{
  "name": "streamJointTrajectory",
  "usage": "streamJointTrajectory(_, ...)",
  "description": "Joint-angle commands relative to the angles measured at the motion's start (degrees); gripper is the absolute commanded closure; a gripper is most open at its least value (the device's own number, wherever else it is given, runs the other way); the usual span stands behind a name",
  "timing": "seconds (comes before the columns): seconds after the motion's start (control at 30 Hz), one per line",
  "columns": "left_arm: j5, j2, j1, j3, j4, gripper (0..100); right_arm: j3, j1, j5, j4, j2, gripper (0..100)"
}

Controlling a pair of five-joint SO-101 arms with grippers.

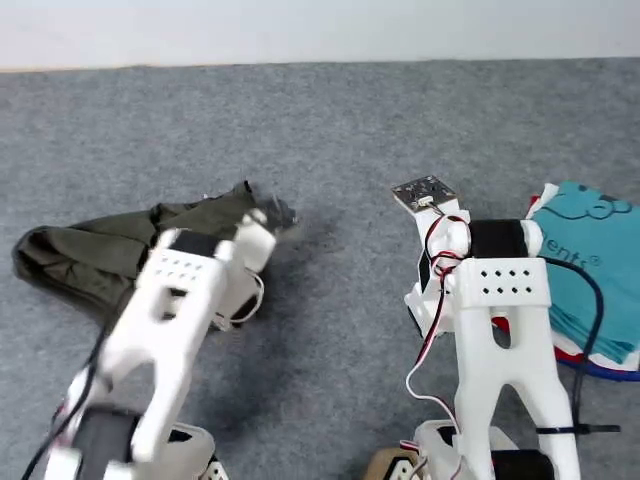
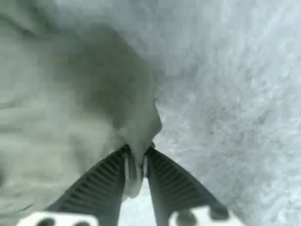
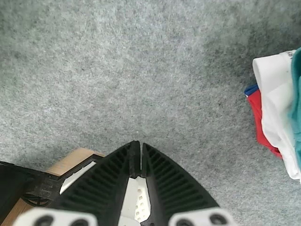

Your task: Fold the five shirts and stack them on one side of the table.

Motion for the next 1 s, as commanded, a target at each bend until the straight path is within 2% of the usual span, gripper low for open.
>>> streamJointTrajectory(0.0,0.09,-18.2,-0.97,-5.85,6.51,100,-0.79,-0.22,-0.26,1.8,-1.8,98.9)
streamJointTrajectory(0.1,-0.09,-25.32,-6.86,-9.8,11.78,100,-1.67,-0.4,-0.26,1.36,-1.71,98.9)
streamJointTrajectory(0.23,-6.59,-28.57,-23.74,-15.52,16.97,100,-7.3,-0.48,-0.26,0.57,-1.19,98.7)
streamJointTrajectory(0.37,-14.86,-29.63,-40.62,-18.77,16.53,100,-10.02,-3.74,-0.26,-4.7,-1.1,98.8)
streamJointTrajectory(0.53,-20.22,-29.71,-56.44,-18.86,11.43,100,-10.11,-14.02,-0.53,-10.42,0.92,98.7)
streamJointTrajectory(0.7,-21.8,-29.71,-66.64,-18.77,8.53,100,-15.21,-20.7,-0.53,-13.76,9.36,98.7)
streamJointTrajectory(0.87,-23.38,-29.98,-72.26,-17.01,9.05,100,-32.26,-24.75,-0.53,-12.18,21.85,98.3)
streamJointTrajectory(0.97,-23.74,-30.07,-74.99,-16.13,8.97,100,-44.4,-27.65,-0.53,-9.63,31.25,92.4)
